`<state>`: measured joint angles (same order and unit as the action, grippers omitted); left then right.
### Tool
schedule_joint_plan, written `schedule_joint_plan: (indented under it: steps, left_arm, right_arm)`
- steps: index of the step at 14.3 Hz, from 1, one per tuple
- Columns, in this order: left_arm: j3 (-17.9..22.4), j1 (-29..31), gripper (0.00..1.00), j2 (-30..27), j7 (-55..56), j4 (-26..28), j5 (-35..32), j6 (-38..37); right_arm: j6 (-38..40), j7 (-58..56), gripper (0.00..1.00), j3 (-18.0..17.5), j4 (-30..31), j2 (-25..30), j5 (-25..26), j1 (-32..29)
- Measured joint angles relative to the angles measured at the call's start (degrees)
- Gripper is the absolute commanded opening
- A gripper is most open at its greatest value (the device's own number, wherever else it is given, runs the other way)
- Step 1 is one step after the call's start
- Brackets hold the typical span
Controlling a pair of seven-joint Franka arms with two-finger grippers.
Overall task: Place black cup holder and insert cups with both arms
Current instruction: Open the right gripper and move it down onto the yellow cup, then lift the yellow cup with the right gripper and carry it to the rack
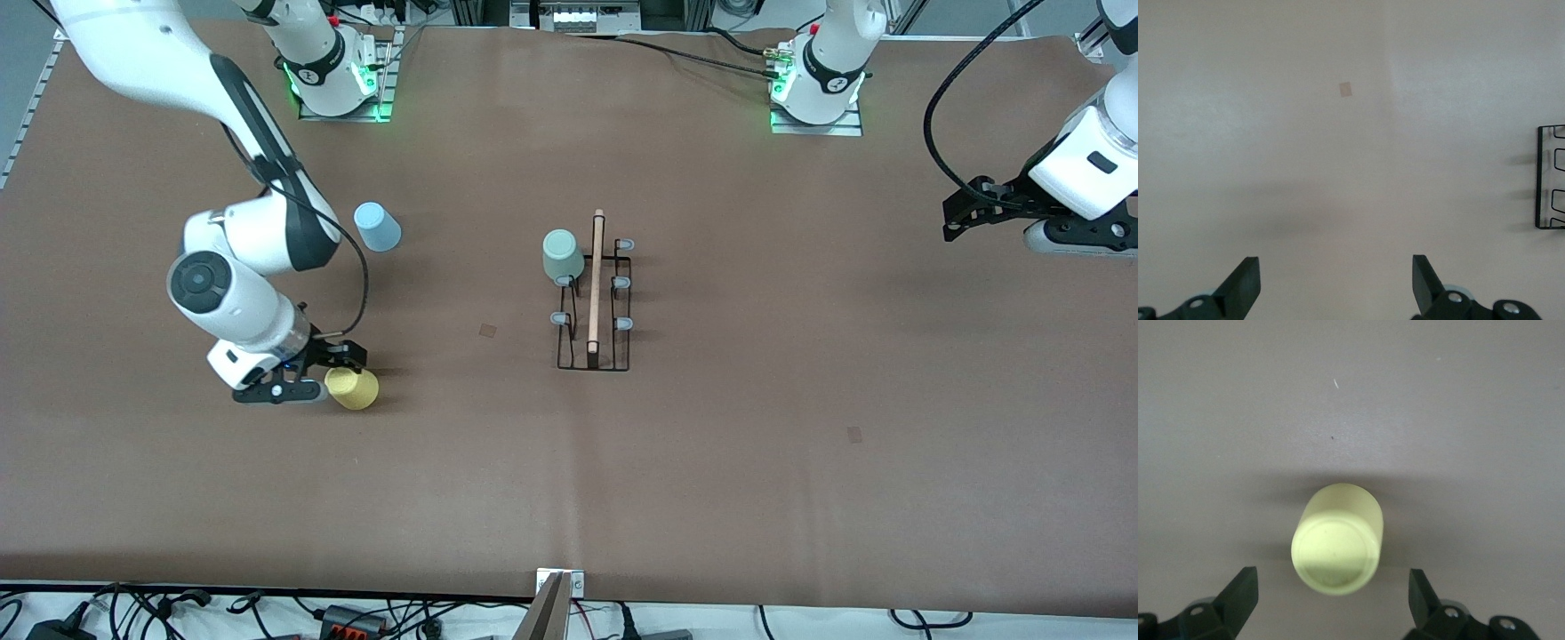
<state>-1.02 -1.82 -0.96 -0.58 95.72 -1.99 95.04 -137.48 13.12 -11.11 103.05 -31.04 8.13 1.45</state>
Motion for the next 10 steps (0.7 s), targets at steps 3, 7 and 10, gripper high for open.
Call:
schedule_joint_plan:
  steps: [3,7,10]
  left_arm:
    - [0.0,0.0,1.00,0.0,0.0,0.0,0.0,0.0]
    - [0.0,0.0,1.00,0.0,0.0,0.0,0.0,0.0]
    - [0.0,0.0,1.00,0.0,0.0,0.0,0.0,0.0]
  right_arm:
    - [-2.7,0.0,1.00,-0.1,-0.1,-2.1,0.0,0.2]
    - [-3.6,0.0,1.00,-0.1,-0.1,-2.5,0.0,0.2]
    - [-3.6,-0.4,0.53,0.2,-0.1,-2.5,0.1,0.2]
